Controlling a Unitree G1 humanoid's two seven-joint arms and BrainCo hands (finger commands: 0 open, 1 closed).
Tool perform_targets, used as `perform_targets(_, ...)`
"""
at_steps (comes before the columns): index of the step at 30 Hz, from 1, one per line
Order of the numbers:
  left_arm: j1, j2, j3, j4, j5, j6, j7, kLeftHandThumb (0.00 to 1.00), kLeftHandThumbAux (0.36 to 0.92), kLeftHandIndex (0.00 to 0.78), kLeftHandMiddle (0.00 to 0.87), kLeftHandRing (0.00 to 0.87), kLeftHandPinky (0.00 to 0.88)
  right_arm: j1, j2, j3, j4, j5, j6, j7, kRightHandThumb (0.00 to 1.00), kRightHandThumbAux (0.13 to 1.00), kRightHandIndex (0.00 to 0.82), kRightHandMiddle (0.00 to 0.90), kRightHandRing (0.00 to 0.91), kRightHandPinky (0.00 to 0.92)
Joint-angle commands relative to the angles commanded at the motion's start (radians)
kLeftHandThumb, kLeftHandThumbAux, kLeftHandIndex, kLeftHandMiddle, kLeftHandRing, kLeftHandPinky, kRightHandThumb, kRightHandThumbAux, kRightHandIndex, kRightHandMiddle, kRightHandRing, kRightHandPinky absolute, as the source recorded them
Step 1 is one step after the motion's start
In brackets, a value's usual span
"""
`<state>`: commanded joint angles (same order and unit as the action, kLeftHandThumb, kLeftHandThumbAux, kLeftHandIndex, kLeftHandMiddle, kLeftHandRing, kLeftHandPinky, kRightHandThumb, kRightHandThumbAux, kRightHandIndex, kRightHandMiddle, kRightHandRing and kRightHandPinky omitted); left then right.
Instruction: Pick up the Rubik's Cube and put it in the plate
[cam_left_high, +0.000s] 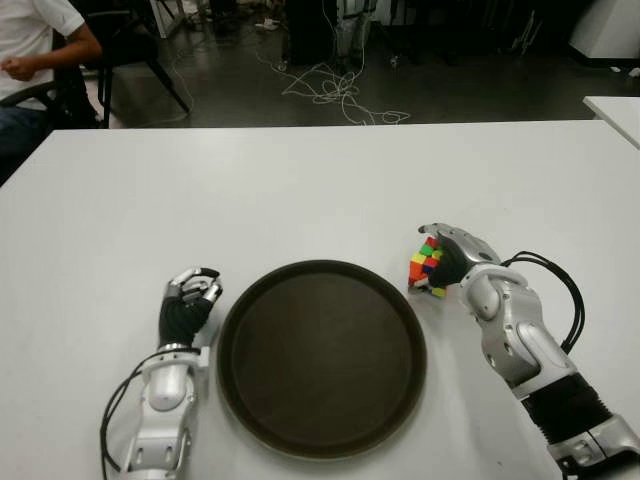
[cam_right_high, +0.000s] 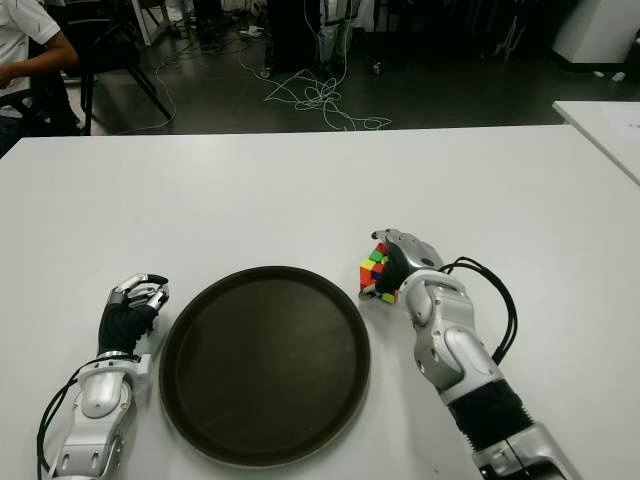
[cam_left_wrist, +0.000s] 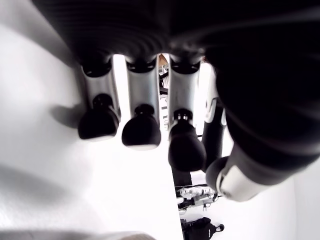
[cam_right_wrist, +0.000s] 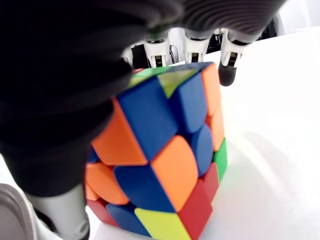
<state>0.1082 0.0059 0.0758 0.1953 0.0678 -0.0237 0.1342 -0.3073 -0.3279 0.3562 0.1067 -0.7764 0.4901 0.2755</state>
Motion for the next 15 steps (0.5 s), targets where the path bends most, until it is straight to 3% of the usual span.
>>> perform_targets(15,-0.001,-0.008,0.008,0.004,-0.021,-0.008,-0.006,0.712,0.704,0.444,0.817,0.831,0.804,-0.004,-0.006,0.009,0.009,-0.002,-0.002,-0.002,0.000,0.772,0.021,0.066,0.037,0.000)
